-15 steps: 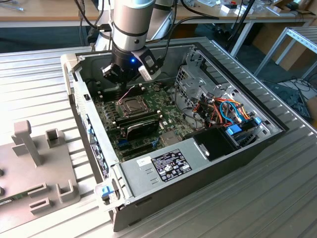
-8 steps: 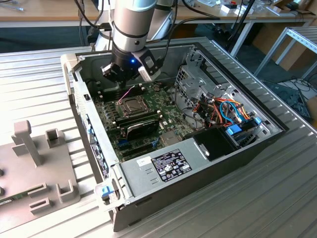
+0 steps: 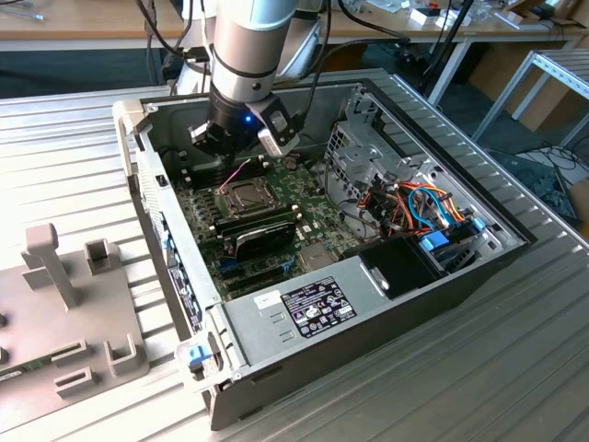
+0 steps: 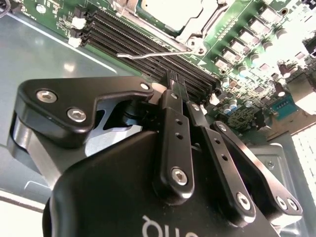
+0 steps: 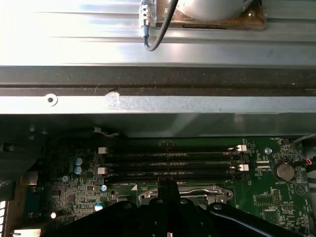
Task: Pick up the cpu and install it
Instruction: 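Install the first cpu locking lever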
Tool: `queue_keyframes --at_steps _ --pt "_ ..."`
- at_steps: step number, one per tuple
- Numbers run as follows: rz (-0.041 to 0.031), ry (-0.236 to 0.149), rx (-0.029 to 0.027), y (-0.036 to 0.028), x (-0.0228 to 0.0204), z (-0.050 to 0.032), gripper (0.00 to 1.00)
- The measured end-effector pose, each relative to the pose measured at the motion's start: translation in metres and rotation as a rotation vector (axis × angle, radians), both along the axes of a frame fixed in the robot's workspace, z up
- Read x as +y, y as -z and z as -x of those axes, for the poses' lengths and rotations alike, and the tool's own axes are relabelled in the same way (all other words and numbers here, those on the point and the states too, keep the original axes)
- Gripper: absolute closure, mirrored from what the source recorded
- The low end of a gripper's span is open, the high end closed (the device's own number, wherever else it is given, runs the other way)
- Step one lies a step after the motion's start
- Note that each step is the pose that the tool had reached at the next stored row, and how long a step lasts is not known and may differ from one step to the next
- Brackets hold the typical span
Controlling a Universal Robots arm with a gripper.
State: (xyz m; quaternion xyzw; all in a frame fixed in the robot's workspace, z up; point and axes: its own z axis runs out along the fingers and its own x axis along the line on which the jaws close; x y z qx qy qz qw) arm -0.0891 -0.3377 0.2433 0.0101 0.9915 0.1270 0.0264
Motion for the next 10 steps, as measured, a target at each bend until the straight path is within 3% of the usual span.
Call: queue_keyframes --at_steps 10 --pt "-0.0158 0.000 0.0007 0.0019 -0.0005 -0.0029 0.89"
